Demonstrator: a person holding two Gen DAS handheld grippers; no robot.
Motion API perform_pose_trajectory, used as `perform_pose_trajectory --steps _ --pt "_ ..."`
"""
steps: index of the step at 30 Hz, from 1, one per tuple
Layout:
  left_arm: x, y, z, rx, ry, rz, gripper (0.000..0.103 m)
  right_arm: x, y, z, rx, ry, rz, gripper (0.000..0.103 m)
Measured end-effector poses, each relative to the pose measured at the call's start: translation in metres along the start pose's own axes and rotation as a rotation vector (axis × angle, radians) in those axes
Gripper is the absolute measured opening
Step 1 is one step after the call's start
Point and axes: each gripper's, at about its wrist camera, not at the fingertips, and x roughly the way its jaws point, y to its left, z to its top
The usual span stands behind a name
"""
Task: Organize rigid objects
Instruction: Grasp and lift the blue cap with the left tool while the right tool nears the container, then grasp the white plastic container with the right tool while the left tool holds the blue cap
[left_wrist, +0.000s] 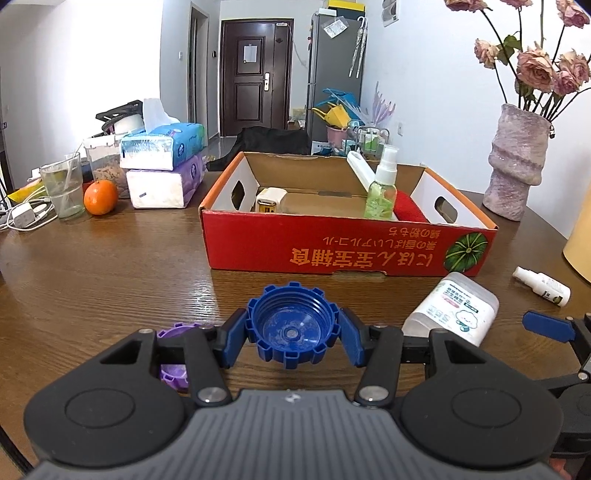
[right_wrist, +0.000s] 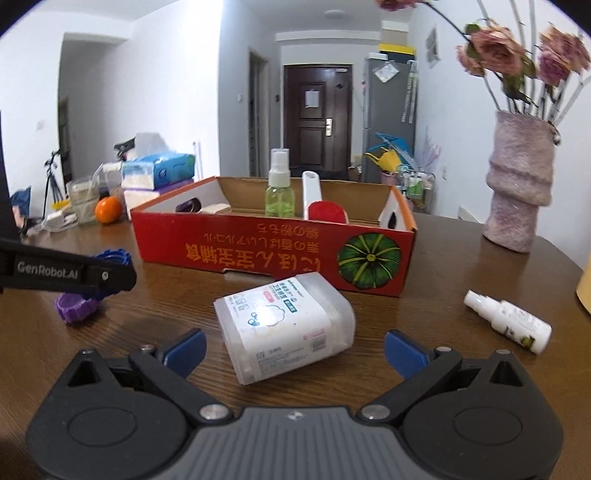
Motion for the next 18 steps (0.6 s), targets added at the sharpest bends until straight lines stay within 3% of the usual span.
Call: perform_pose_trajectory --steps 18 --pt "0.020 0.010 -0.002 -0.018 0.032 0.020 0.054 0.050 0.006 0.022 -0.087 0.069 0.045 0.101"
